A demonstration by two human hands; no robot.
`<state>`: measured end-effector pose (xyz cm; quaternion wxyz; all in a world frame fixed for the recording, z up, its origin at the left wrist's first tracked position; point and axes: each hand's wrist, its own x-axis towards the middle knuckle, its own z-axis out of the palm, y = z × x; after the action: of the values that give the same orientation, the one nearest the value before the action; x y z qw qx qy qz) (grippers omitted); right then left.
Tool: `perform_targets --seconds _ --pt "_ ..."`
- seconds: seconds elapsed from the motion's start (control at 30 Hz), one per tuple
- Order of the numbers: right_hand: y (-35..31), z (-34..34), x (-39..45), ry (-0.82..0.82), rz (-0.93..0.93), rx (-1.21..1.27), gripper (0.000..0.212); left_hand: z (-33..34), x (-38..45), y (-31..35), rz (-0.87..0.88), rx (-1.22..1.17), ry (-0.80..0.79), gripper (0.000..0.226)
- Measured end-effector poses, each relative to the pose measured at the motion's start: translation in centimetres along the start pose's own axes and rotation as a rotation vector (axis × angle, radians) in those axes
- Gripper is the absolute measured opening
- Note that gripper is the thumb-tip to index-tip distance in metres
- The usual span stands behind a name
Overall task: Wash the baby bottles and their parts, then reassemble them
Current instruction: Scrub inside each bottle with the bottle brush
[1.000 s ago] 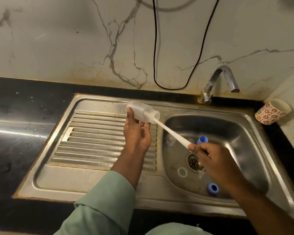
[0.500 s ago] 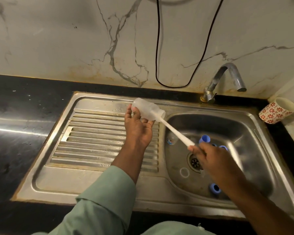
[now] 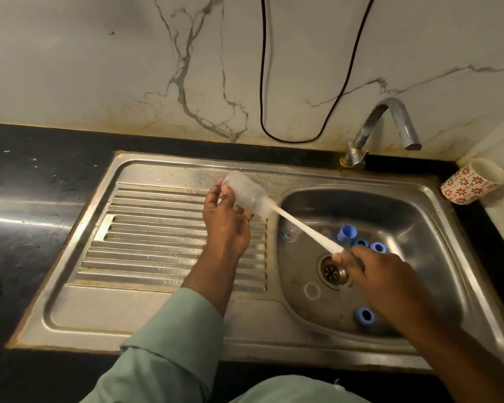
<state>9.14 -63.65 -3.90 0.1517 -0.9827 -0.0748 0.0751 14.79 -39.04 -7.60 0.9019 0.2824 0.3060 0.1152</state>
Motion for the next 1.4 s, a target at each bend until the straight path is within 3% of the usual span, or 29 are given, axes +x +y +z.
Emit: perform_targets --seconds 0.17,0.3,0.47,0.57,0.7,0.87,1.03,1.1,1.23,1.3,1.4 --pt "0.2 -1.5 0.2 -0.225 -0.067 0.146 0.025 -0.5 0.2 -0.1 0.001 -0.016 0.043 0.037" --pt "0.9 -2.3 1.0 -0.125 -0.060 0.262 0.016 -0.6 0.1 -0.2 -0.065 -0.064 0.030 0.034" --pt "1.0 -2.0 0.0 -0.280 -0.019 0.195 0.018 -1.4 0.0 -1.2 -0.029 -0.023 0.077 0.037" --pt "0.9 -3.0 0.8 -0.248 -0.034 0.336 0.014 -1.9 0.0 -1.0 -0.077 -0.119 0.056 0.038" --pt "0.4 -1.7 -0.4 -0.315 -0.024 0.284 0.014 -2.0 0.0 -0.4 -0.053 -0.083 0.062 0.037" --pt "-0.4 -1.7 -0.2 -0.292 0.026 0.593 0.014 -1.4 -0.5 0.6 -0.122 -0.231 -0.100 0.044" --pt "-1.1 -0.6 -1.2 -0.255 -0.064 0.322 0.005 -1.0 -0.1 1.4 -0.188 -0.209 -0.118 0.070" --pt "-1.0 -1.1 -1.4 -0.264 -0.118 0.339 0.013 -0.9 -0.1 1.4 -0.230 -0.116 -0.102 0.093" --pt "-1.0 -1.3 -2.0 -0.277 -0.156 0.504 0.009 0.4 -0.4 2.4 -0.254 -0.153 -0.226 0.099" --pt "-0.6 -1.3 -1.9 -0.276 -0.138 0.531 0.011 1.3 -0.5 2.3 -0.178 -0.100 -0.162 0.101" --pt "-0.2 -0.9 -2.0 -0.197 -0.116 0.485 0.014 1.6 0.0 1.2 0.105 0.184 0.242 0.069"
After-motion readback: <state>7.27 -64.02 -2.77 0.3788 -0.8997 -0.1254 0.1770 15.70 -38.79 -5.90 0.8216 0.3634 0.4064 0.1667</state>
